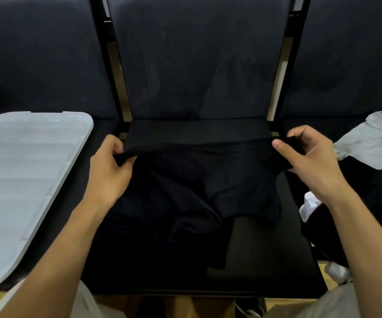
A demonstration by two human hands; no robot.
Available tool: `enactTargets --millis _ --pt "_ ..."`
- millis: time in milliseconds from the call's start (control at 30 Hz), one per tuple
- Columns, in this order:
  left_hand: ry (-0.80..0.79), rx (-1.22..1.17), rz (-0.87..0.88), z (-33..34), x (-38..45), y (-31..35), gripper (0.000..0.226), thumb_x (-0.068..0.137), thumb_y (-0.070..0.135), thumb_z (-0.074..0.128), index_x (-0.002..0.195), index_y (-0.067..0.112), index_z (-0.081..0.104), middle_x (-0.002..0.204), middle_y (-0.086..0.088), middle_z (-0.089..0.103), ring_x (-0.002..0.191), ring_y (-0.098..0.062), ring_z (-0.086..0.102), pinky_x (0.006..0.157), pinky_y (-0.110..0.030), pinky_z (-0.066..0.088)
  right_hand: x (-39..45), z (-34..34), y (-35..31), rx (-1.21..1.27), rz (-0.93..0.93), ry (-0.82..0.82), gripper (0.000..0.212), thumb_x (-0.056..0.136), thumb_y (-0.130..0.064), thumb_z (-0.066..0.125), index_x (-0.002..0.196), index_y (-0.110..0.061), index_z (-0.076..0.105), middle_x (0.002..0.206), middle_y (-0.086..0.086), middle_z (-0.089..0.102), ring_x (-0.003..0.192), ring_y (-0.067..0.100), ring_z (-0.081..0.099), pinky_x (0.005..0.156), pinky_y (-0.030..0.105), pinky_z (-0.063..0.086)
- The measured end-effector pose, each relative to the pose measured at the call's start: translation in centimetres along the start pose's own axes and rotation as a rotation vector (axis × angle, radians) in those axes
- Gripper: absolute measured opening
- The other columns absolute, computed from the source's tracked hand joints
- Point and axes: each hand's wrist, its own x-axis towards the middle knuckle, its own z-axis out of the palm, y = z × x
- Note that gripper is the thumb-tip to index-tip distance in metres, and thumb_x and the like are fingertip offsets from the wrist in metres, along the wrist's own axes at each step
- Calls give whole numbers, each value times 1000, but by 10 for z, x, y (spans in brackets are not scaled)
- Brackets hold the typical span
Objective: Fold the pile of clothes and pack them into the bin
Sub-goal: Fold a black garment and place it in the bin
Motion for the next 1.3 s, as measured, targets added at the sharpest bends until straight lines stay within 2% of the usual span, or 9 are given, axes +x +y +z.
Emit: enactTargets --millis 167,400,467,567,700,833,1033,1200,1300 --pt "-53 9 -187 -5 6 -6 21 76 14 82 84 24 64 78 13 64 75 1 62 68 -12 44 5 -7 6 65 -24 64 11 90 -17 71 94 -27 69 94 -5 71 95 11 67 89 27 54" --pt "-582 -586 -279 -16 -5 19 45 63 -3 82 105 9 71 101 -2 73 98 -15 70 80 -24 57 7 -5 12 -92 -6 38 27 88 -1 67 83 -27 62 69 -14 64 68 4 58 69 18 48" --pt "-686 -678 -286 -19 -4 19 56 63 9 86 116 11 70 111 -5 72 108 -17 68 85 -26 56 5 -2 15 -344 -2 -44 27 83 -3 65 84 -29 60 70 -13 65 62 8 56 67 27 51" --pt "-669 -672 -213 -13 -8 24 40 69 26 87 107 21 76 84 2 73 94 -10 69 87 -18 50 -5 10 8 -615 -70 -223 34 77 -6 67 100 -30 63 96 -10 65 89 8 63 87 36 53" --pt "-637 -599 -113 11 -21 38 13 81 14 76 93 20 77 83 -8 75 85 -11 70 82 -16 49 -28 57 -21 -148 -8 -568 43 82 -11 77 122 -22 65 117 -9 68 112 -2 61 100 23 48" --pt "-671 -602 -78 21 -28 47 16 83 9 69 99 9 70 85 -10 74 86 -17 70 81 -22 52 -55 107 -27 -94 -36 -785 60 76 -39 83 130 -26 61 122 -15 67 116 -3 58 100 27 50" --pt "-626 -542 -34 22 -29 45 18 82 13 73 99 17 71 89 -3 69 84 -17 65 81 -24 53 -68 129 -28 -326 -160 -642 27 93 -42 61 69 -30 59 63 -8 59 56 5 53 57 37 48" --pt "-701 -92 46 16 -23 21 19 78 22 81 88 27 66 75 3 63 66 -8 60 69 -25 50 -44 108 -23 -358 -186 -493 22 96 -31 50 107 -35 68 99 -16 72 97 6 67 86 38 54" --pt "-571 148 168 18 -24 4 15 89 24 71 84 32 60 64 6 60 61 -10 57 65 -31 51 -32 91 -26 -262 -118 -419 23 100 -21 51 102 -31 71 93 -15 72 89 5 68 80 36 56"
